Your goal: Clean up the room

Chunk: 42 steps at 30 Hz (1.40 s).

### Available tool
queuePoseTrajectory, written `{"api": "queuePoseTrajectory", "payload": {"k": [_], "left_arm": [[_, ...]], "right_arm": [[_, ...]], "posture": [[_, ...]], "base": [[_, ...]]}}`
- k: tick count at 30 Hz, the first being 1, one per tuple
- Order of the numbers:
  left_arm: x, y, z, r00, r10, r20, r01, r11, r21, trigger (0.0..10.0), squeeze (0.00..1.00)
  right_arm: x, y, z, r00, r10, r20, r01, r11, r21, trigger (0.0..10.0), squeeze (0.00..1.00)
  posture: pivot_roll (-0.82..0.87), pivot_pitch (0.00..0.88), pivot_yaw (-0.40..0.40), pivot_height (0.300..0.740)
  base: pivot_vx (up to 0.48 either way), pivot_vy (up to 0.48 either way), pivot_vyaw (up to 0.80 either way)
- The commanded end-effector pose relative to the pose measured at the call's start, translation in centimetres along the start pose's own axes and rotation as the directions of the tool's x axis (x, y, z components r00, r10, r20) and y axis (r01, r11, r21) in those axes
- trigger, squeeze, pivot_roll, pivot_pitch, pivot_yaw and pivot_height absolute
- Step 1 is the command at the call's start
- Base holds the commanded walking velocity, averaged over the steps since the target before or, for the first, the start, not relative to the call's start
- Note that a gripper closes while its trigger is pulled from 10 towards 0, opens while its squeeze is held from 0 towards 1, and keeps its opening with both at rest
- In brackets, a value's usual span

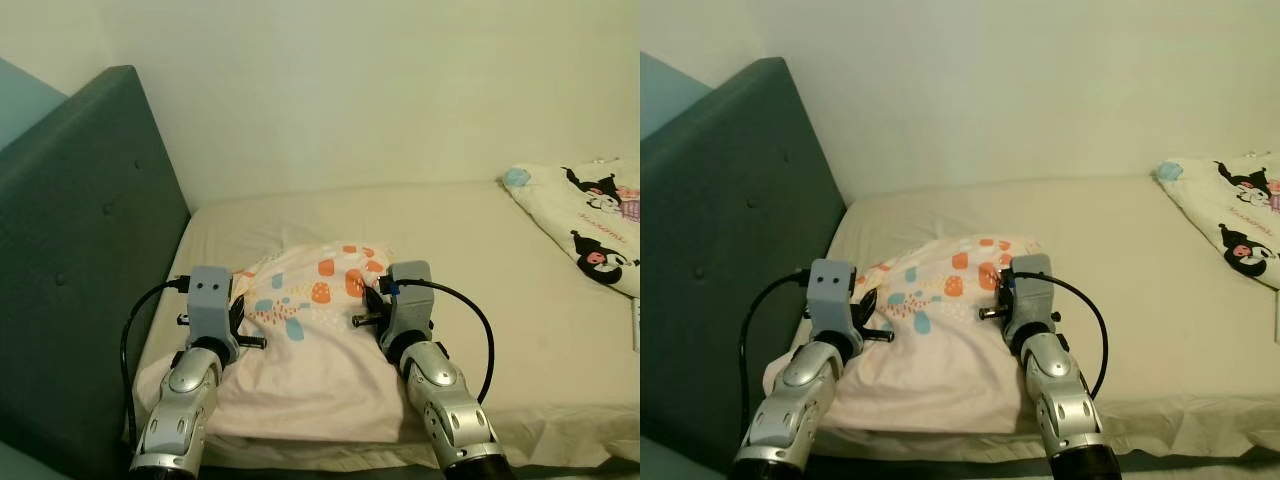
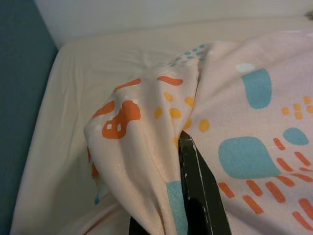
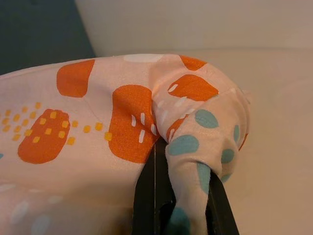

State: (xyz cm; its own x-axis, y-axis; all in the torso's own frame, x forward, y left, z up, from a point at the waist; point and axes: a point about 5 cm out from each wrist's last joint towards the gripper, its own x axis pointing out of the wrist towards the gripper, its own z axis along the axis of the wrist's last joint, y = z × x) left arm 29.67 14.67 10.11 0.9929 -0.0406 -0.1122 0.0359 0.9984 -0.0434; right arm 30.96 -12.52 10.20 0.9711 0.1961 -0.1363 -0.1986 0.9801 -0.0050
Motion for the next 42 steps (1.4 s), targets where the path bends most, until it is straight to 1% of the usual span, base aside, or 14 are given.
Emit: {"api": "queuePoseTrajectory", "payload": {"k": [1, 8, 11, 14, 24, 30, 34, 42], "left_arm": [[-0.5, 2.0, 0.7, 0.994, 0.101, 0.047, -0.102, 0.994, 0.024, 10.0, 0.0], [-1.0, 2.2, 0.3, 0.993, 0.106, 0.048, -0.107, 0.994, 0.008, 10.0, 0.0], [-1.0, 2.2, 0.3, 0.993, 0.106, 0.048, -0.106, 0.994, 0.008, 10.0, 0.0], [-1.0, 2.0, 0.4, 0.994, 0.1, 0.053, -0.1, 0.995, -0.011, 10.0, 0.0], [-0.9, 1.8, 0.5, 0.994, 0.085, 0.064, -0.086, 0.996, 0.008, 10.0, 0.0], [-1.0, 1.6, 0.3, 0.995, 0.064, 0.072, -0.064, 0.998, -0.002, 10.0, 0.0], [-1.0, 1.4, 0.2, 0.996, 0.048, 0.079, -0.049, 0.999, 0.014, 10.0, 0.0], [-0.9, 1.2, 0.2, 0.996, 0.04, 0.08, -0.04, 0.999, 0.004, 10.0, 0.0]], "right_arm": [[-0.3, -1.4, 0.1, 0.998, -0.057, 0.016, 0.057, 0.998, -0.009, 10.0, 0.0], [-0.2, -1.4, -0.1, 0.999, -0.05, 0.009, 0.05, 0.999, -0.014, 10.0, 0.0], [-0.3, -1.4, -0.2, 0.999, -0.05, 0.009, 0.05, 0.999, -0.013, 10.0, 0.0], [-0.3, -1.3, -0.3, 0.999, -0.048, 0.002, 0.048, 0.999, -0.012, 10.0, 0.0], [-0.7, -1.1, -0.9, 0.999, -0.052, -0.009, 0.052, 0.999, -0.004, 10.0, 0.0], [-0.9, -0.9, -1.1, 0.999, -0.047, -0.009, 0.047, 0.999, -0.008, 10.0, 0.0], [-0.9, -0.9, -1.2, 0.999, -0.046, -0.007, 0.046, 0.999, -0.015, 10.0, 0.0], [-0.9, -0.9, -1.2, 0.999, -0.049, 0.002, 0.049, 0.999, -0.019, 10.0, 0.0]], "posture": [[-0.1, 0.047, 0.007, 0.74], [-0.1, 0.023, -0.006, 0.74], [-0.1, 0.023, -0.006, 0.74], [-0.1, 0.012, -0.007, 0.74], [-0.11, 0.0, -0.005, 0.74], [-0.11, 0.0, -0.005, 0.74], [-0.12, 0.0, -0.003, 0.74], [-0.12, 0.0, -0.002, 0.74]], "base": [[0.0, 0.0, 0.0], [0.0, 0.0, 0.0], [0.0, 0.0, 0.0], [0.0, 0.0, 0.0], [0.0, 0.0, 0.0], [0.0, 0.0, 0.0], [0.0, 0.0, 0.0], [0.0, 0.0, 0.0]]}}
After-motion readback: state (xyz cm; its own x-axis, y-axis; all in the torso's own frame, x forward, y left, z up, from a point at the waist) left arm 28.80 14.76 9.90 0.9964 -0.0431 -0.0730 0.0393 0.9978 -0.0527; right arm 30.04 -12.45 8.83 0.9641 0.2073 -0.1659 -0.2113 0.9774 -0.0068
